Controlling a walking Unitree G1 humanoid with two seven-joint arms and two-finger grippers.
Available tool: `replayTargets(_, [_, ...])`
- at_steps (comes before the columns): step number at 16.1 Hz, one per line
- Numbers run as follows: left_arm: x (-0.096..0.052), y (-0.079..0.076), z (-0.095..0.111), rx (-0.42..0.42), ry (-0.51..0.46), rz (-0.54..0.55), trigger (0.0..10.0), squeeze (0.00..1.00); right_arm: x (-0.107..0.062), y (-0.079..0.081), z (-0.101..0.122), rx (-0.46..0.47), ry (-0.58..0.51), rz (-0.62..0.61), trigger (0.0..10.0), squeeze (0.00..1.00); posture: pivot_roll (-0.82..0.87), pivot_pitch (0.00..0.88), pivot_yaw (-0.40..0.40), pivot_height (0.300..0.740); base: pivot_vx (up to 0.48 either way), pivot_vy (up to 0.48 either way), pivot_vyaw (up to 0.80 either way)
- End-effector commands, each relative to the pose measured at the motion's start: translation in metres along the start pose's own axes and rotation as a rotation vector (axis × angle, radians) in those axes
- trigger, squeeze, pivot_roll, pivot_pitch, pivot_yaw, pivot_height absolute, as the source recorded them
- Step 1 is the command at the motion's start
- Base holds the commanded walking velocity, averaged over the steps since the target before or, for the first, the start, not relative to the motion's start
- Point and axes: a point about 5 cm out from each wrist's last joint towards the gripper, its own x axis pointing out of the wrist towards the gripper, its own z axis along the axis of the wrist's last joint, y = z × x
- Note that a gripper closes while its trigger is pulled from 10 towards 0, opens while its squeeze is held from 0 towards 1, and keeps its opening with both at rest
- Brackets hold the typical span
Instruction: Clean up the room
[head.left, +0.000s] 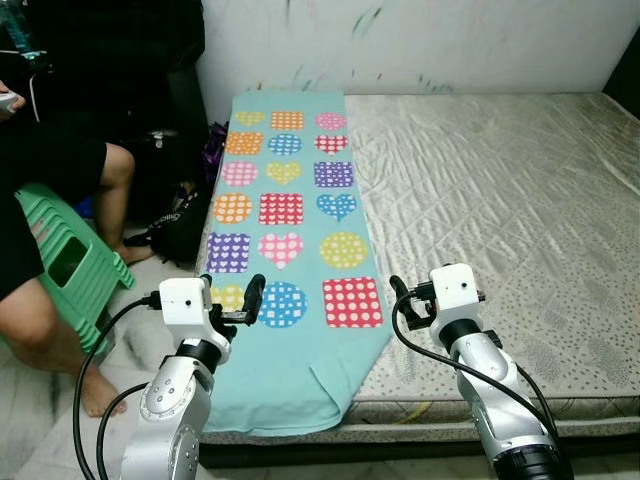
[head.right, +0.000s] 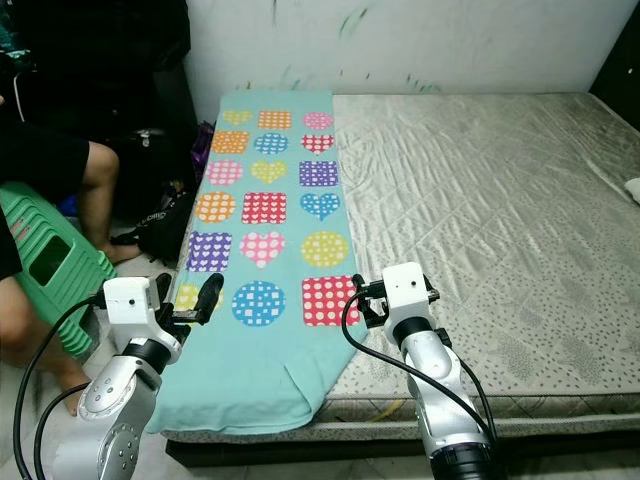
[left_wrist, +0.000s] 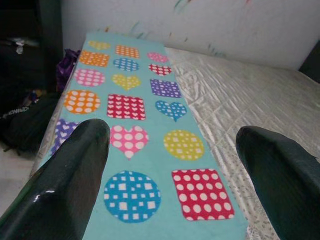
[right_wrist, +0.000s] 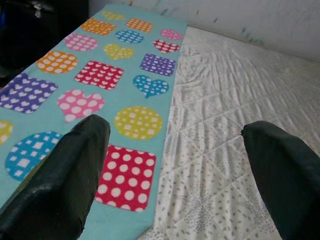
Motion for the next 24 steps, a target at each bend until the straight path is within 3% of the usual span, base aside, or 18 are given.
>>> replayTargets(1, [-0.0009,0.0005,0.0018,0.006,-0.006,-0.006,10.0,0.00,0.0009,-0.0005,0.0029,-0.002,-0.013,-0.003,10.0,0.00,-0.13,0.066,0.009,0.740,0.247,0.000,0.00])
replayTargets(6, [0.0000,0.0025,-0.0029,0.032,0.028,0.029,10.0,0.00,0.0009,-0.0021,0.0009,0.005,-0.005,-0.008,10.0,0.00,-0.13,0.061,0.009,0.740,0.000,0.000,-0.42])
replayTargets(24, [0.0008,0.0015,-0.0047,0.014,0.042,0.035,10.0,0.00,0.0011,-0.0027,-0.0010,0.002,0.002,-0.009,10.0,0.00,-0.13,0.070,0.003,0.740,0.000,0.000,0.00])
